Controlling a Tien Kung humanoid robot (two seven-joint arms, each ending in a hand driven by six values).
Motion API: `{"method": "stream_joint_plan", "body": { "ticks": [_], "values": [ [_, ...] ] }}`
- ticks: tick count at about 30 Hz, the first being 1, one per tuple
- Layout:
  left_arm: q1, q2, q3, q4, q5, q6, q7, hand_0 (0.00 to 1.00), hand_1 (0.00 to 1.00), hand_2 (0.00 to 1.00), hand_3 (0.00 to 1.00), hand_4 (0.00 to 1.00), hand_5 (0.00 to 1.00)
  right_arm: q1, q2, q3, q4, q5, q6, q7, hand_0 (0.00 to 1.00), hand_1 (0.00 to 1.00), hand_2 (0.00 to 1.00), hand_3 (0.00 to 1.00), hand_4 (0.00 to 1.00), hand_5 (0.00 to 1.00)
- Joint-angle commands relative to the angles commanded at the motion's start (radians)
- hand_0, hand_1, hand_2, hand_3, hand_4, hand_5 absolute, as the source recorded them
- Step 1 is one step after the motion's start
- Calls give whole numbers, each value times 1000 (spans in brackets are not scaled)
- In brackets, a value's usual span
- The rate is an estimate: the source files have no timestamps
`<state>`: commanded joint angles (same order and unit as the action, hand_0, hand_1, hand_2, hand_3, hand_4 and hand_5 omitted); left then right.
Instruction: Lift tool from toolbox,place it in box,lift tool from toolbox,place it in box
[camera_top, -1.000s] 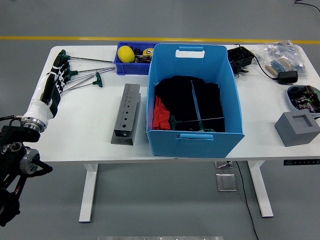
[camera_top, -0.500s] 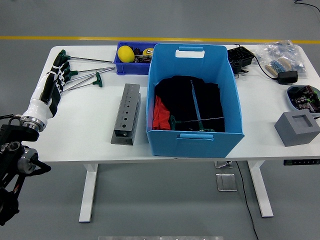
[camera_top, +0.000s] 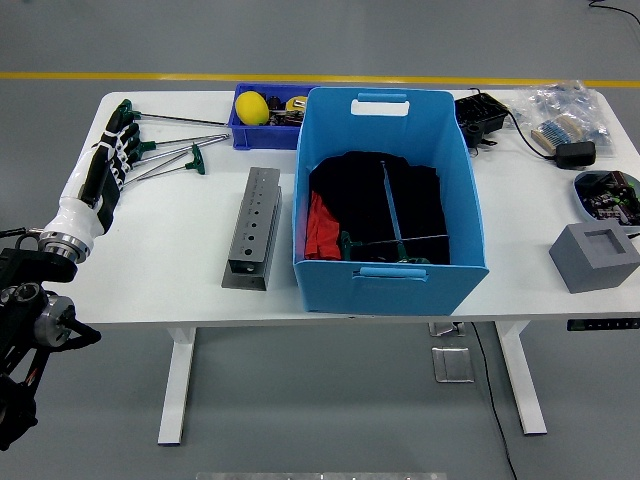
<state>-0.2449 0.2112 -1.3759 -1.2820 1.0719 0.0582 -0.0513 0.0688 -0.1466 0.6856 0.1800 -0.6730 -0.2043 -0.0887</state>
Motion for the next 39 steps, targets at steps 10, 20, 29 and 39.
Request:
{"method": "stream_joint_plan", "body": {
  "ticks": [10,20,29,39],
  "values": [
    [0,1,3,0,-3,-9,3,998,998,998,998,998,998,-3,0,-7,0,8,0,-2,674,644,721,568,822,632],
    [4,6,10,0,-4,-14,5,998,998,998,998,998,998,-12,4,-2,0,-1,-2,-8,675,643,722,568,822,633],
    [9,7,11,-3,-6,-20,6,998,998,998,998,998,998,-17,5,-2,0,2,-4,-9,676,643,722,568,822,633],
    [11,4,1,-3,-20,-16,-5,998,998,998,998,998,998,-21,7,-4,0,2,-4,-10,675,644,722,568,821,634]
  ]
}}
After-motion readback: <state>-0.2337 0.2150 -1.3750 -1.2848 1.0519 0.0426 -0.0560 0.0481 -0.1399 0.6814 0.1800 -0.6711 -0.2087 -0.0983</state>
